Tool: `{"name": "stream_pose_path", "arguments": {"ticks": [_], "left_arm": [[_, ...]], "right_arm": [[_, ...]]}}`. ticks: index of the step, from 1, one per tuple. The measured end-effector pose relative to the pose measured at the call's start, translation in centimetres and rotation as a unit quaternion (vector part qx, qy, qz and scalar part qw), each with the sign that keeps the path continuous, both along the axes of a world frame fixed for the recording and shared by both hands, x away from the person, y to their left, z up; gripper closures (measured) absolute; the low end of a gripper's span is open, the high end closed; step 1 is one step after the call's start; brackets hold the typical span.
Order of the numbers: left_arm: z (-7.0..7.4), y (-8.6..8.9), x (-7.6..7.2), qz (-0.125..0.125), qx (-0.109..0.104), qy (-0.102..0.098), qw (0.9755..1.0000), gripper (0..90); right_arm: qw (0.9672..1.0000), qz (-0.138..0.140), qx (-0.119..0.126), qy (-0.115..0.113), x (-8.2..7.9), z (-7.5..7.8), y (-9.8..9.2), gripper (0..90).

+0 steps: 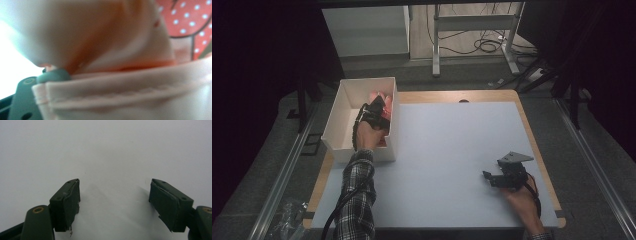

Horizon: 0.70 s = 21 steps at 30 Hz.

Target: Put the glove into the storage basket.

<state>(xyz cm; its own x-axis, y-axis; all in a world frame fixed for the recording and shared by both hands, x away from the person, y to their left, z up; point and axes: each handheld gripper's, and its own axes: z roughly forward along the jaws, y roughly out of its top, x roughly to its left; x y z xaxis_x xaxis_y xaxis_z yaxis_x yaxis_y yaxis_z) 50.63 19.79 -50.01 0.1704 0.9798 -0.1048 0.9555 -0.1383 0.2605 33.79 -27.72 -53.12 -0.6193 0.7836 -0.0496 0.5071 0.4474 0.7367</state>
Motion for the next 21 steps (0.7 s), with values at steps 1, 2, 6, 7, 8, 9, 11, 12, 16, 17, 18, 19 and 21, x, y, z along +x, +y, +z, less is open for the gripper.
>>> {"name": "stream_pose_path", "arguments": {"ticks": [1,2,6,7,8,9,11,12,16,17,18,19,21], "left_arm": [[0.0,0.1,0.0,-0.002,-0.003,0.0,1.0,17.9],[0.1,0.2,-0.1,-0.004,-0.006,0.0,1.0,15.9],[0.5,0.7,-0.3,-0.008,-0.025,-0.004,0.9996,10.9],[0.6,0.8,-0.4,-0.01,-0.03,-0.006,0.9995,9.7],[0.8,0.8,-0.4,-0.012,-0.034,-0.009,0.9993,8.7],[1.0,0.9,-0.6,-0.013,-0.034,-0.014,0.9992,7.4],[1.6,0.9,-0.8,-0.013,-0.035,-0.024,0.999,6.0],[1.8,0.9,-0.8,-0.014,-0.036,-0.028,0.9989,5.8],[3.0,1.0,-1.3,-0.026,-0.031,-0.038,0.9985,5.4],[3.2,1.0,-1.4,-0.028,-0.031,-0.042,0.9982,5.2],[3.4,1.1,-1.6,-0.029,-0.029,-0.044,0.9982,5.2],[3.6,1.1,-1.7,-0.031,-0.027,-0.047,0.9981,5.3],[3.9,1.2,-1.9,-0.034,-0.02,-0.053,0.9978,5.0]], "right_arm": [[1.0,0.0,0.001,0.001,0.0,0.0,0.0,25.1],[1.0,0.0,0.0,0.0,0.0,0.0,0.0,25.1],[1.0,0.0,0.0,0.0,0.0,0.0,0.0,25.1],[1.0,0.0,0.0,0.0,0.0,0.0,0.0,25.1],[1.0,0.0,0.0,0.0,0.0,0.0,0.0,25.1],[1.0,0.0,0.0,0.0,0.0,0.0,0.0,25.1],[1.0,0.0,0.0,0.0,0.0,0.0,0.0,25.1],[1.0,0.0,0.0,0.001,0.0,0.0,0.0,25.1],[1.0,0.0,0.0,0.0,0.0,0.0,0.0,25.1],[1.0,0.0,0.0,0.0,0.0,0.0,0.0,25.1],[1.0,0.0,0.0,0.0,0.0,0.0,0.0,25.1],[1.0,0.0,0.0,0.0,0.0,0.0,0.0,25.1],[1.0,0.0,0.0,0.0,0.0,0.0,0.0,25.1]]}}
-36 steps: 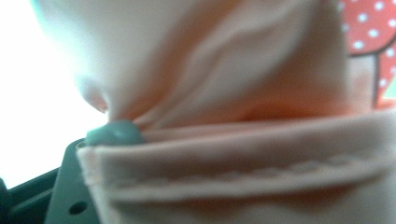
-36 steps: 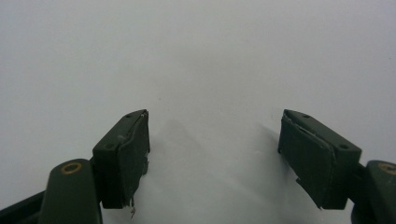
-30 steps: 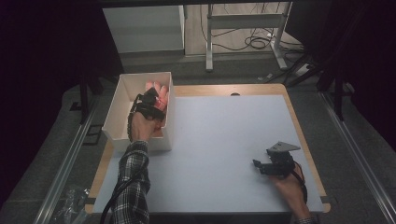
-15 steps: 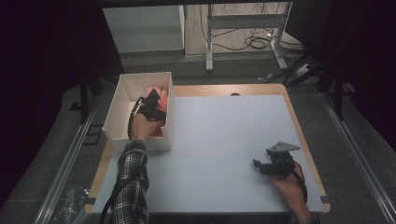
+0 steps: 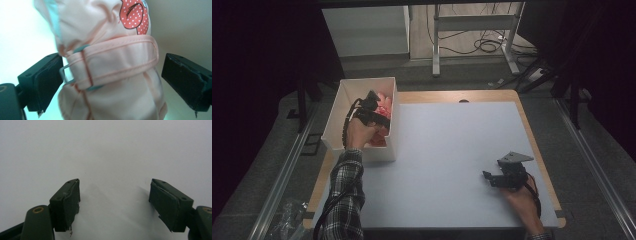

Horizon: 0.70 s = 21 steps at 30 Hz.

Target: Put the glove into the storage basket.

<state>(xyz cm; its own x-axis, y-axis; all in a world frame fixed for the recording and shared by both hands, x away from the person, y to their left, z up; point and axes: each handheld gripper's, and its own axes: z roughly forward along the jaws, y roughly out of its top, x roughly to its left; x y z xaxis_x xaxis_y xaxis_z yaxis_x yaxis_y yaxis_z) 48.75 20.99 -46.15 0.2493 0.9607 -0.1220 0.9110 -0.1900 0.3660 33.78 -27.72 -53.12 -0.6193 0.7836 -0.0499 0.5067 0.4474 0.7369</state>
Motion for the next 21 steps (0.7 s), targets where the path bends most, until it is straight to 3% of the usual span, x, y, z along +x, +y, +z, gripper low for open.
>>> {"name": "stream_pose_path", "arguments": {"ticks": [5,14,21], "left_arm": [[1.0,0.2,-0.7,-0.011,0.016,-0.016,0.9997,4.7],[2.2,1.4,-1.9,-0.01,0.013,-0.041,0.999,4.5],[3.1,2.5,-3.3,-0.012,0.003,-0.076,0.997,4.0]], "right_arm": [[1.0,0.0,0.0,0.0,0.0,0.0,0.0,25.1],[1.0,0.0,0.0,0.0,0.0,0.0,0.0,25.1],[1.0,0.0,0.0,0.0,0.0,0.0,0.0,25.1]]}}
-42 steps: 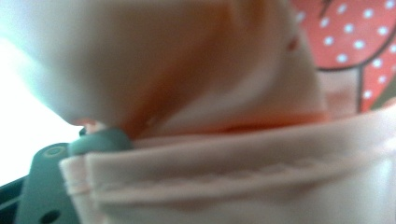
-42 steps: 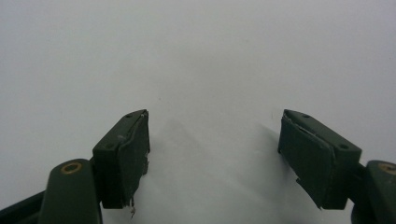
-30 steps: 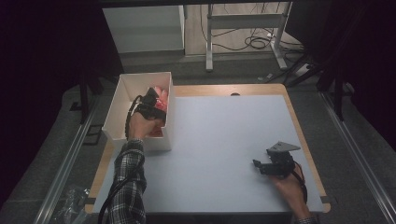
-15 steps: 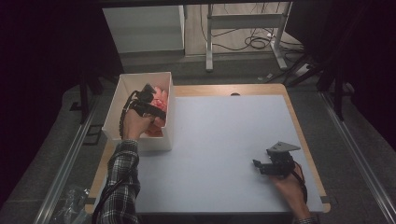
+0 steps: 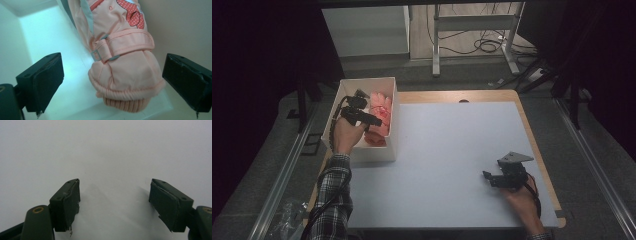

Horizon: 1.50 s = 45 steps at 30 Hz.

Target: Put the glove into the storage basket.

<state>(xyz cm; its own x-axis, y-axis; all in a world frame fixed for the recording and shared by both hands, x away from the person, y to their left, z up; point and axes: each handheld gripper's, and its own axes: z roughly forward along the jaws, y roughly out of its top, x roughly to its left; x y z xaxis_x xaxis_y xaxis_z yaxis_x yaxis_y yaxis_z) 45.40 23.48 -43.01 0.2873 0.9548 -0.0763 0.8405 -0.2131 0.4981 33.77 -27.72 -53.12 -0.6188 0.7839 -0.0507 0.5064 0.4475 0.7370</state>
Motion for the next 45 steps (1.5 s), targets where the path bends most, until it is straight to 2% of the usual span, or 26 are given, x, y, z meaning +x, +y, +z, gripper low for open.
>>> {"name": "stream_pose_path", "arguments": {"ticks": [7,14,23,28,31,42,45], "left_arm": [[0.9,0.3,-1.5,-0.014,-0.004,-0.032,0.9994,3.0],[1.3,0.3,-2.9,-0.033,-0.01,-0.062,0.9974,2.6],[1.5,0.2,-4.7,-0.056,-0.02,-0.08,0.995,2.6],[1.6,0.0,-5.7,-0.07,-0.017,-0.09,0.9934,2.7],[1.6,-0.2,-6.3,-0.076,-0.022,-0.093,0.9925,2.8],[1.5,-1.2,-8.4,-0.107,-0.014,-0.103,0.9888,2.8],[1.4,-1.6,-9.1,-0.112,-0.021,-0.108,0.9877,2.9]], "right_arm": [[1.0,0.0,0.0,0.0,0.0,0.0,0.0,25.1],[1.0,0.0,0.0,0.0,0.0,0.0,0.0,25.1],[1.0,-0.001,0.0,0.0,0.0,0.0,0.0,25.1],[1.0,-0.001,0.0,0.0,0.0,0.0,0.0,25.0],[1.0,0.0,0.0,0.0,0.0,0.0,0.0,25.0],[1.0,-0.001,-0.001,-0.001,0.0,0.0,0.0,24.9],[1.0,-0.001,-0.001,-0.001,0.0,0.0,0.0,24.9]]}}
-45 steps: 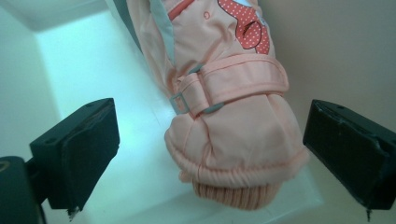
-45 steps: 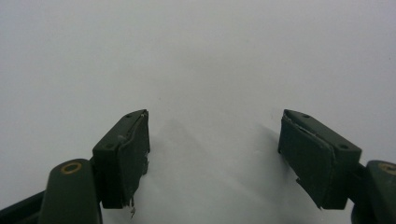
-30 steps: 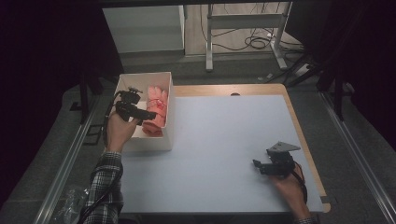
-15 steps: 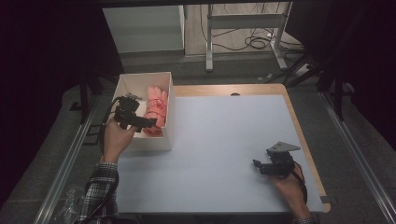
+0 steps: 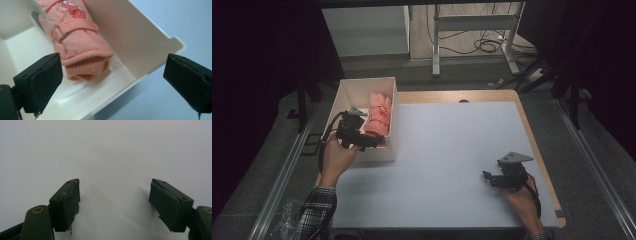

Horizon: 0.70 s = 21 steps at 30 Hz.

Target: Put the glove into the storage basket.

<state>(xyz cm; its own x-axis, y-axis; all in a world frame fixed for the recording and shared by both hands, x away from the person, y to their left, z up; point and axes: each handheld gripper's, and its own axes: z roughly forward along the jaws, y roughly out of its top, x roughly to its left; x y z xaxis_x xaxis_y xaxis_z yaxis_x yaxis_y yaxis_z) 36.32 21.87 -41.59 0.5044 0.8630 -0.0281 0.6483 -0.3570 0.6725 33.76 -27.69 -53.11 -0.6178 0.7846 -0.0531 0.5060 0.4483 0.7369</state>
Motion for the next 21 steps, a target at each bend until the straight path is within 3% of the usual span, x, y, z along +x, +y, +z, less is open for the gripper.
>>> {"name": "stream_pose_path", "arguments": {"ticks": [21], "left_arm": [[-1.3,-2.8,-4.3,-0.051,-0.02,-0.01,0.9984,2.8]], "right_arm": [[1.0,-0.001,-0.001,0.001,0.0,0.0,0.0,24.6]]}}
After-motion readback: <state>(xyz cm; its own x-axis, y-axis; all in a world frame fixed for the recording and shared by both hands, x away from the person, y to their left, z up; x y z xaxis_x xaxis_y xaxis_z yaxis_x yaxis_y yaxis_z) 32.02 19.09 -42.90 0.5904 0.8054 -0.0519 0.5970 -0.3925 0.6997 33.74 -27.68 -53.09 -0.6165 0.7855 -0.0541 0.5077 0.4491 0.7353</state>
